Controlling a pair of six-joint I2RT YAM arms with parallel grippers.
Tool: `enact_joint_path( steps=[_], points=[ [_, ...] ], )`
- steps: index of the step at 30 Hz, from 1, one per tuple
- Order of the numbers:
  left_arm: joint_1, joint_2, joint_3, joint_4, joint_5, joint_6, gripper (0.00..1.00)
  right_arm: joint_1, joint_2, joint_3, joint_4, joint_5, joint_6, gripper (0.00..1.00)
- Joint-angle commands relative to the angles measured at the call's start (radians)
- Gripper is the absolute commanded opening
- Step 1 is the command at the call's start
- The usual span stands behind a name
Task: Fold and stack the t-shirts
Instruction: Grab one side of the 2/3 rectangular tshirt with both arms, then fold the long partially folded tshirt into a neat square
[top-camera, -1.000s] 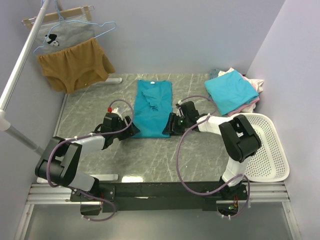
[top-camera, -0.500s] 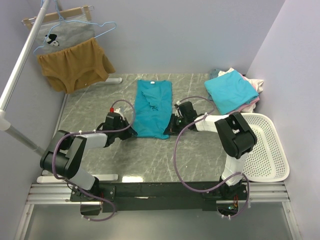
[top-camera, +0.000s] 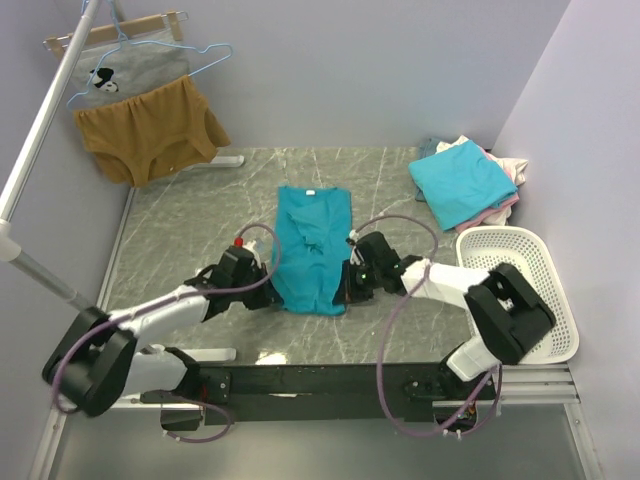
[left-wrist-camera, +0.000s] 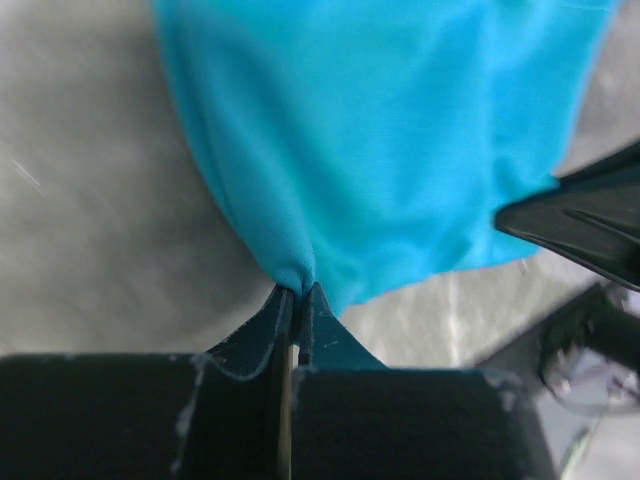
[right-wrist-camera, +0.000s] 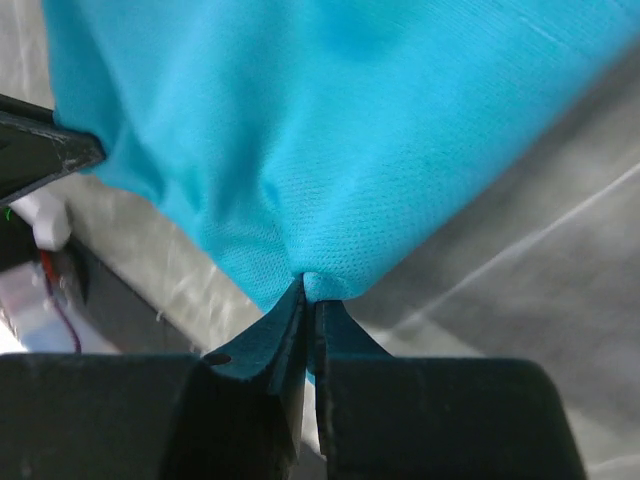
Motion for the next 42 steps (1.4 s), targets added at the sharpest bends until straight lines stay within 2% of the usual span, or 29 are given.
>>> enact_joint_path(
  steps=[1, 4, 6, 9, 13, 20, 27, 35, 37, 38, 39, 42],
  points=[
    [-0.091, -0.148, 0.002, -0.147, -0.069, -0.106, 0.01, 0.068, -0.152, -0.05, -0.015, 0.034, 0.057, 0.08],
    [-0.102, -0.255, 0.072, -0.269, -0.18, -0.106, 0.01, 0.077, -0.256, -0.064, -0.061, 0.07, 0.066, 0.1],
    [-0.103, -0.265, 0.147, -0.323, -0.237, -0.096, 0.01, 0.078, -0.316, -0.038, -0.117, 0.108, 0.046, 0.12],
    [-0.103, -0.239, 0.232, -0.363, -0.28, -0.062, 0.01, 0.074, -0.336, 0.037, -0.185, 0.134, 0.002, 0.14],
    [-0.103, -0.136, 0.31, -0.334, -0.314, -0.024, 0.01, 0.05, -0.276, 0.142, -0.213, 0.154, -0.067, 0.15],
    [-0.018, 0.134, 0.54, -0.231, -0.313, 0.102, 0.01, -0.067, -0.053, 0.335, -0.187, 0.099, -0.156, 0.15],
    [0.102, 0.402, 0.804, -0.176, -0.248, 0.183, 0.01, -0.176, 0.22, 0.635, -0.246, 0.016, -0.224, 0.17],
    [0.186, 0.735, 1.089, -0.175, -0.112, 0.21, 0.01, -0.3, 0.582, 1.003, -0.3, -0.096, -0.225, 0.22],
    [0.2, 0.792, 1.111, -0.141, -0.095, 0.202, 0.01, -0.317, 0.676, 1.085, -0.308, -0.107, -0.213, 0.22],
    [0.205, 0.809, 1.12, -0.08, -0.077, 0.2, 0.01, -0.333, 0.699, 1.151, -0.305, -0.117, -0.205, 0.21],
    [0.22, 0.826, 1.144, -0.073, -0.026, 0.207, 0.01, -0.34, 0.719, 1.182, -0.291, -0.117, -0.199, 0.21],
    [0.234, 0.922, 1.259, -0.066, 0.006, 0.232, 0.01, -0.369, 0.796, 1.312, -0.3, -0.13, -0.187, 0.21]
  ],
)
